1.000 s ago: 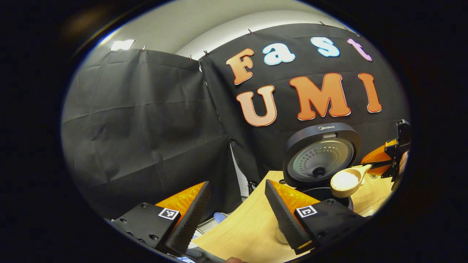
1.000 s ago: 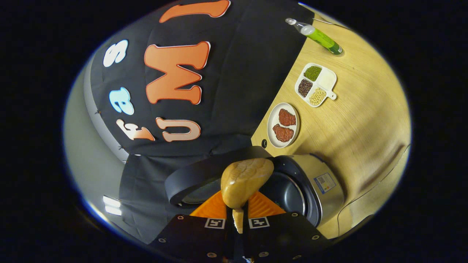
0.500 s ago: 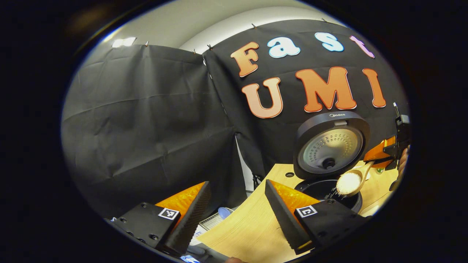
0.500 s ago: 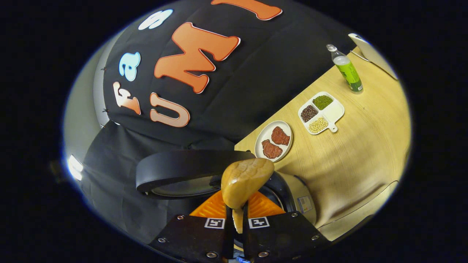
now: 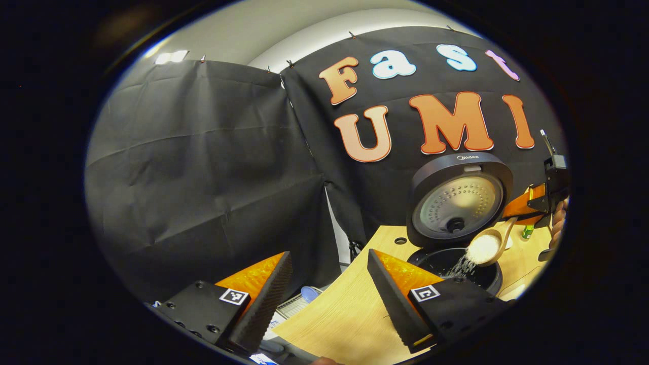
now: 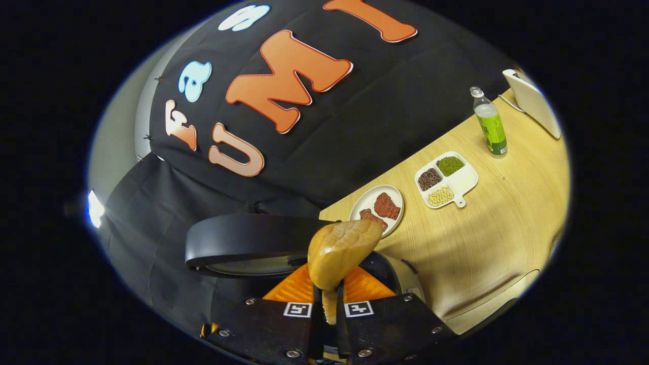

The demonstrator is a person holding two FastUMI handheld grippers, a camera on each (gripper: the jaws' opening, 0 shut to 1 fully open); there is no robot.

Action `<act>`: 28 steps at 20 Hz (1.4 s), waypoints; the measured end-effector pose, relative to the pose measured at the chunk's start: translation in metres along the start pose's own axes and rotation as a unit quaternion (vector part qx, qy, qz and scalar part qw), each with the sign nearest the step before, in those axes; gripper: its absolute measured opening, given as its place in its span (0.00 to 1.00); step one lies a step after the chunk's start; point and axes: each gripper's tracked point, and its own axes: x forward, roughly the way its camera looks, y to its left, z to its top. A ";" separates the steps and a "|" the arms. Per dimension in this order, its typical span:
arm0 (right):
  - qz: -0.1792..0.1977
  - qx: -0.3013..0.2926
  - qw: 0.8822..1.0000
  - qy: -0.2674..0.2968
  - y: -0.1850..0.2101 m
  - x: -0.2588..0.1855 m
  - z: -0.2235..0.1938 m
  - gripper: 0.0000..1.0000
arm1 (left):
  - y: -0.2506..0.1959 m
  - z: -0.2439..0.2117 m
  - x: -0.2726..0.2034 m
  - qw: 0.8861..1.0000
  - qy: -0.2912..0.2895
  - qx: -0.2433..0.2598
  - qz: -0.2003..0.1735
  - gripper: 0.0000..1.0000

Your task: Close the left gripper, press the button to open the rice cooker; take a wooden spoon from the chopstick holder with the right hand, scoop a spoonful of rice and pour it into the rice cooker, then put the wooden spoon back into the chopstick holder.

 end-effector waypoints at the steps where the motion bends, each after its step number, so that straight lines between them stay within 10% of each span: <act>1: 0.000 -0.005 1.000 -0.002 0.001 0.000 0.001 0.09 | 0.000 0.000 0.000 1.000 0.001 0.001 0.000 0.93; 28: 0.012 -0.191 0.980 -0.049 0.049 -0.018 0.012 0.09 | 0.001 -0.003 0.002 1.000 0.010 0.006 -0.003 0.93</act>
